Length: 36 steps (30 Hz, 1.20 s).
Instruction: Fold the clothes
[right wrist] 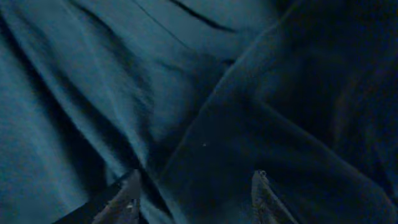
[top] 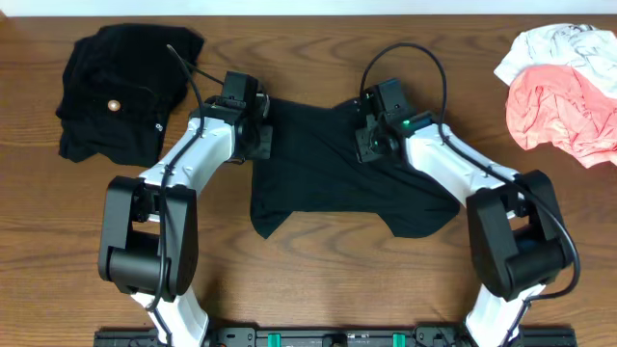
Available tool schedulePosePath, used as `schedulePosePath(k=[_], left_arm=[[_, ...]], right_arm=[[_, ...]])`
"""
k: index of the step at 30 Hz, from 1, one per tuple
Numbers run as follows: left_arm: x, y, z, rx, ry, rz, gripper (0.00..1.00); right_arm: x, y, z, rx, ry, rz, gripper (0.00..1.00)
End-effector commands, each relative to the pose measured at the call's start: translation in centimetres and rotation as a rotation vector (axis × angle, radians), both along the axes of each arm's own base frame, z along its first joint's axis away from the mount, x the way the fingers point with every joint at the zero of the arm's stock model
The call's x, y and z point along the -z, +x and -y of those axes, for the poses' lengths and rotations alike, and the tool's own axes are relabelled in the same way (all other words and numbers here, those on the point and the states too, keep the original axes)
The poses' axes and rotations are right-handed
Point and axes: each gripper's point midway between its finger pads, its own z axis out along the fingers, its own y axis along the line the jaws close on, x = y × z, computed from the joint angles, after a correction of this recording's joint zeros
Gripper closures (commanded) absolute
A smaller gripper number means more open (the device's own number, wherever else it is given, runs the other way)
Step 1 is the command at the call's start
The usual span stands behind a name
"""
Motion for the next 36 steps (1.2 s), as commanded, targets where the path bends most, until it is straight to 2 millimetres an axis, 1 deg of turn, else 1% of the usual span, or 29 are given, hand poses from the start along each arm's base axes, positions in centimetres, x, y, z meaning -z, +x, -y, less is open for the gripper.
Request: schedulePosePath(k=[1, 2, 5, 6, 8, 9, 11, 16, 19, 22, 26, 29, 36], left_arm=[[0.4, -0.3, 0.0, -0.014, -0.003, -0.014, 0.94], [0.4, -0.3, 0.0, -0.017, -0.004, -0.015, 0.94], [0.4, -0.3, 0.0, -0.020, -0.005, -0.015, 0.94], [0.4, -0.2, 0.0, -0.020, -0.005, -0.015, 0.94], [0.4, -0.2, 0.0, -0.020, -0.006, -0.013, 0.94], [0.4, -0.2, 0.0, -0.020, -0.006, -0.012, 0.94], [0.4, -0.2, 0.0, -0.020, -0.006, -0.012, 0.94], [0.4, -0.2, 0.0, -0.021, -0.006, -0.012, 0.94], [0.4, -0.2, 0.0, -0.020, -0.006, -0.013, 0.94], [0.4, -0.2, 0.0, -0.020, -0.005, -0.015, 0.94], [0.8, -0.7, -0.1, -0.020, -0.002, -0.028, 0.94], [1.3, -1.2, -0.2, -0.021, 0.001, -0.040, 0.94], [2.5, -2.3, -0.5, -0.029, 0.005, -0.068, 0.94]], right_arm=[[0.5, 0.5, 0.5, 0.003, -0.065, 0.015, 0.51], [0.6, 0.6, 0.7, 0.007, -0.073, 0.017, 0.54], [0.6, 0.8, 0.6, 0.008, -0.070, 0.024, 0.72], [0.5, 0.8, 0.6, 0.008, -0.068, 0.027, 0.76], [0.4, 1.0, 0.5, 0.008, -0.065, 0.034, 0.82], [0.4, 1.1, 0.5, 0.009, -0.063, 0.038, 0.86], [0.3, 1.2, 0.4, 0.009, -0.060, 0.043, 0.98], [-0.7, 2.0, 0.1, 0.016, -0.047, 0.067, 0.99], [-1.7, 3.1, 0.3, 0.031, -0.047, 0.095, 0.99], [-2.6, 4.4, 2.0, 0.084, -0.095, 0.139, 0.99], [-3.4, 5.6, 4.6, 0.151, -0.154, 0.170, 0.99], [-3.5, 6.0, 6.0, 0.182, -0.159, 0.167, 0.99], [-3.2, 6.1, 9.5, 0.303, -0.147, 0.135, 0.99]])
